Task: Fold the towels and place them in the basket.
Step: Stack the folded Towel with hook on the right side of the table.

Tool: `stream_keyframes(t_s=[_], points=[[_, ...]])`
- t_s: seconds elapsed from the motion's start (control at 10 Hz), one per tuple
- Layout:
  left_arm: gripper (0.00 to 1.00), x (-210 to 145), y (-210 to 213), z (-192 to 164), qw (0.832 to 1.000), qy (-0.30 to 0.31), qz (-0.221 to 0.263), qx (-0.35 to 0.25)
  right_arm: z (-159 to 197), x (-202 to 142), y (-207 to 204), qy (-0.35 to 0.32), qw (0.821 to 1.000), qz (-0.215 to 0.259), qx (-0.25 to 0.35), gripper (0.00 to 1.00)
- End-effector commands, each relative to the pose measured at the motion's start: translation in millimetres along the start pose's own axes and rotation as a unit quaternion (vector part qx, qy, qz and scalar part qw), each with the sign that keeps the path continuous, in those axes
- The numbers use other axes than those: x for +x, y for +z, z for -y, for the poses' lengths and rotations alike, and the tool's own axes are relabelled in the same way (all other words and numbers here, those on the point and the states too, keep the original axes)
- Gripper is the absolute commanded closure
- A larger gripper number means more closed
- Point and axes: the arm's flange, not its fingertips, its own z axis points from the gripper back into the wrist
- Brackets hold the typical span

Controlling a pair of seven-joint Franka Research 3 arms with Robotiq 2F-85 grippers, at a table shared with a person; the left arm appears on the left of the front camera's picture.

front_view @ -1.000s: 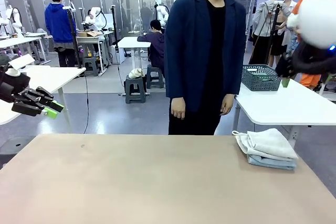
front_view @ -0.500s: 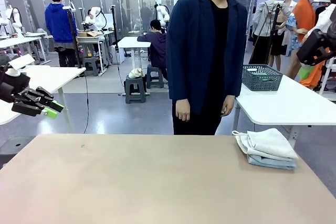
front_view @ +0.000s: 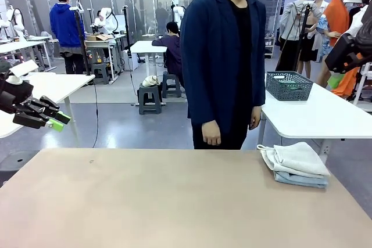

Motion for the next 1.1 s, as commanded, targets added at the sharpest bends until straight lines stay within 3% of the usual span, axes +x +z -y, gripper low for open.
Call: stream_keyframes(t_s=[0.0, 1.0], points=[[0.53, 0.3, 0.6, 0.9, 1.0, -0.004, 0.002, -0.001, -1.0, 1.8, 0.4, -0.008, 1.0, 0.002, -0.002, 0.0], [0.53, 0.3, 0.6, 0.9, 1.0, -0.004, 0.002, -0.001, -1.0, 1.8, 0.4, -0.008, 1.0, 0.002, -0.002, 0.0]])
